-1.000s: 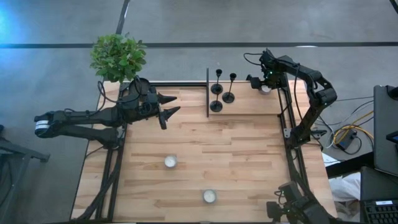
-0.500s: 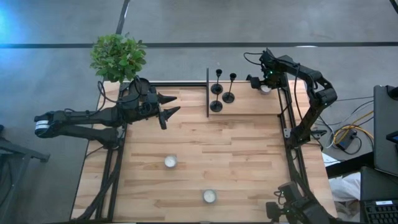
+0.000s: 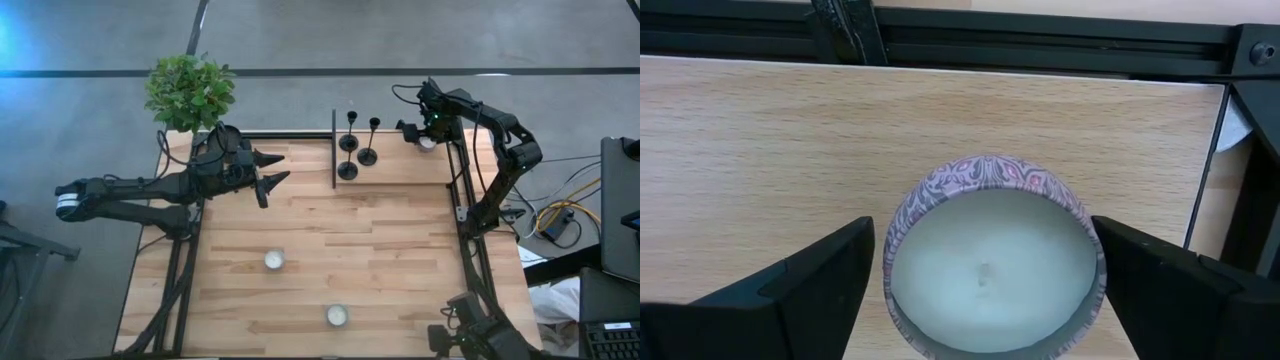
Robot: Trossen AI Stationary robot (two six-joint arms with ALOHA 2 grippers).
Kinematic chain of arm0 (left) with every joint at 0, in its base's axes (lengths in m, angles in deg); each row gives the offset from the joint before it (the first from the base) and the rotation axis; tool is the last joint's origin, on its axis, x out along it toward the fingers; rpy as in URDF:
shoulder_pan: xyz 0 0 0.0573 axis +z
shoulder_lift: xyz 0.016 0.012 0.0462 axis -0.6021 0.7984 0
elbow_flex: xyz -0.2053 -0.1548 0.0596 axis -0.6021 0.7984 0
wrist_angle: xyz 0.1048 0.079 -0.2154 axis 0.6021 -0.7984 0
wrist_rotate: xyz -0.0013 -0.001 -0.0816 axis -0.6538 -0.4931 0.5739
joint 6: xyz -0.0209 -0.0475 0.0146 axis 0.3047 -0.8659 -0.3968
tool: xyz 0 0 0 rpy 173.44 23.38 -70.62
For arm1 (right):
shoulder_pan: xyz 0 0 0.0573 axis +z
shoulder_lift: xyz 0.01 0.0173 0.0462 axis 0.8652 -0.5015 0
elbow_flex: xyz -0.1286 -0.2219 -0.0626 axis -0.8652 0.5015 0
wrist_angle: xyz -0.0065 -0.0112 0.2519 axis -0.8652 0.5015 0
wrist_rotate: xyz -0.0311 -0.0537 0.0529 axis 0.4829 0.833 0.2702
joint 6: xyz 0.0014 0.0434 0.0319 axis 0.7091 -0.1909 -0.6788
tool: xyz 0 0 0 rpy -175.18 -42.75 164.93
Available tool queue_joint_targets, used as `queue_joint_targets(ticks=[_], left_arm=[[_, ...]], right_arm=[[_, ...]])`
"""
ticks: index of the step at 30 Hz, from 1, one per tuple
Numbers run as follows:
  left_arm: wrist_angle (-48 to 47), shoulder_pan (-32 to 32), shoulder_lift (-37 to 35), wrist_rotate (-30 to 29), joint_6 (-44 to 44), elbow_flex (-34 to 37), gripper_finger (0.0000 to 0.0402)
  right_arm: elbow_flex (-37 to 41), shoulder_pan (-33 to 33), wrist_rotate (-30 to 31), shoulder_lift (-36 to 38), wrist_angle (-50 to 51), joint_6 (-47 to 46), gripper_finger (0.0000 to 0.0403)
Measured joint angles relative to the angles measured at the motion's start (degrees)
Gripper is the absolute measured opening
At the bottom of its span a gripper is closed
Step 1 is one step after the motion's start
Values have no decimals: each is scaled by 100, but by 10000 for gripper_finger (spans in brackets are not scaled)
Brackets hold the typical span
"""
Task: Pick & Place candle stick holders
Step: Put the top right pink scented candle on the shelf
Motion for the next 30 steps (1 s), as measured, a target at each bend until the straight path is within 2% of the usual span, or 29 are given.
queue_joint_targets(ticks=[18,30], left_arm=[[1,0,1,0,0,0,236],[1,2,0,-2,0,0,236]], right_arm=[[2,2,-85,59,39,101,358],[4,1,-105,70,42,105,329]])
